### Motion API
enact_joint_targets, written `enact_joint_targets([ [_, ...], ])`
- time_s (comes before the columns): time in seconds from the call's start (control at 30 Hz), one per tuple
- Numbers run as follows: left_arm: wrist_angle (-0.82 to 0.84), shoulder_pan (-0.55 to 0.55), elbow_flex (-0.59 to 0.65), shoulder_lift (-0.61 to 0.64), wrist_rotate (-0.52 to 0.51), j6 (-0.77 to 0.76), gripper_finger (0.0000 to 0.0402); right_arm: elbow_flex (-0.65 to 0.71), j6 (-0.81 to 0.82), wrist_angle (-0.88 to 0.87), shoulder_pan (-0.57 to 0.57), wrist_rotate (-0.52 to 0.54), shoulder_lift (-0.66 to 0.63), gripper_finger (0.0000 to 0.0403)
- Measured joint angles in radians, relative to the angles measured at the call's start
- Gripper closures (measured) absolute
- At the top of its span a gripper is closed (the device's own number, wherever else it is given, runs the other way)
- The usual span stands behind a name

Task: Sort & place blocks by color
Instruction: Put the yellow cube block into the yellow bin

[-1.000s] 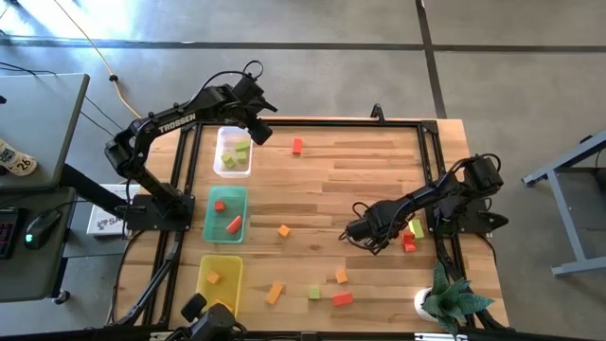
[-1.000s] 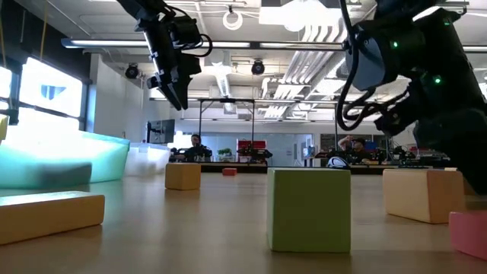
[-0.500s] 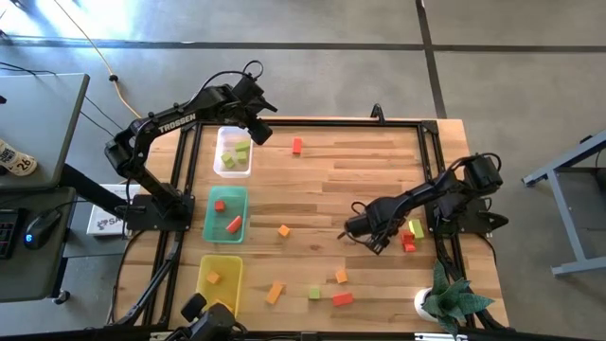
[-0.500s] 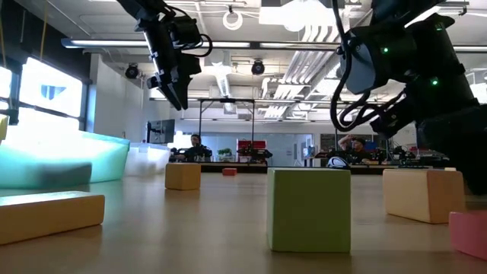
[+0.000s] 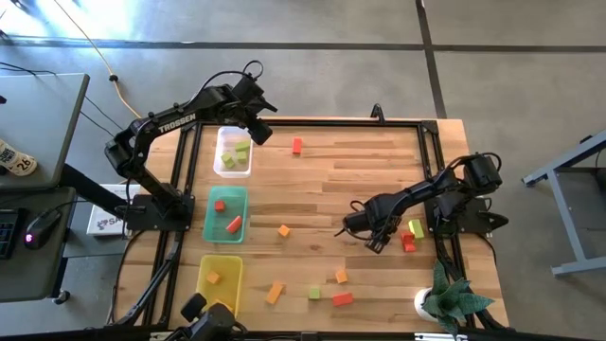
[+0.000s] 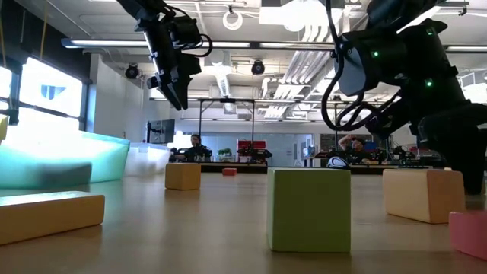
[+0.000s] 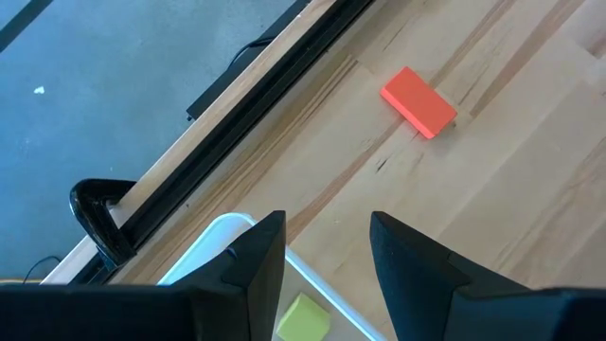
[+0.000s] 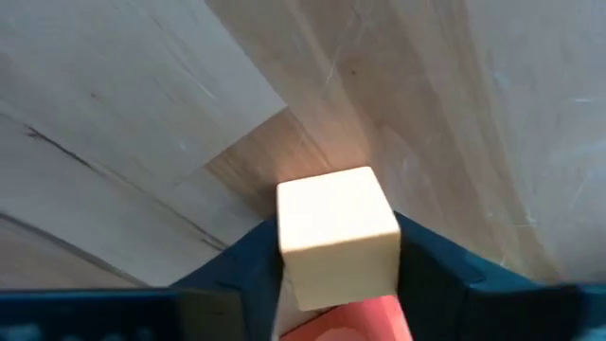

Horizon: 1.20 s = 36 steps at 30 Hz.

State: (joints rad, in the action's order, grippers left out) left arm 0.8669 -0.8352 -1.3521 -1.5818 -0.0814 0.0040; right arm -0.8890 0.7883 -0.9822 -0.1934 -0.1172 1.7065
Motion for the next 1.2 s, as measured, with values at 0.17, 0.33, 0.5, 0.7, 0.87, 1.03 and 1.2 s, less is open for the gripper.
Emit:
enact_joint_targets([
  [0.17, 0.0, 0.0, 0.0, 0.0, 0.0, 0.0, 0.0259, 0.0, 0.031, 0.013, 0.011, -0.046, -0.001, 0.0292],
  [0.33, 0.0, 0.0, 0.0, 0.0, 0.0, 0.0, 0.0259, -0.018, 0.068, 0.032, 0.032, -0.076, 0.002, 0.0292],
  [0.5, 0.005, 0.0, 0.0, 0.0, 0.08, 0.0, 0.0259, -0.117, 0.068, 0.04, 0.068, -0.039, 0.002, 0.0292],
  [0.7, 0.033, 0.001, 0.0, 0.0, 0.226, 0.001, 0.0259, -0.265, 0.041, 0.089, 0.131, 0.076, 0.002, 0.0292],
  [0.87, 0.034, 0.012, 0.0, 0.0, 0.307, 0.063, 0.0259, -0.369, -0.049, 0.141, 0.192, 0.126, 0.001, 0.0292],
  [1.03, 0.024, 0.021, 0.0, 0.0, 0.398, 0.086, 0.0259, -0.468, -0.161, 0.153, 0.257, 0.148, 0.001, 0.0292],
  [1.2, 0.003, 0.035, 0.0, 0.0, 0.478, 0.086, 0.0259, -0.548, -0.266, 0.157, 0.319, 0.133, 0.001, 0.0292],
])
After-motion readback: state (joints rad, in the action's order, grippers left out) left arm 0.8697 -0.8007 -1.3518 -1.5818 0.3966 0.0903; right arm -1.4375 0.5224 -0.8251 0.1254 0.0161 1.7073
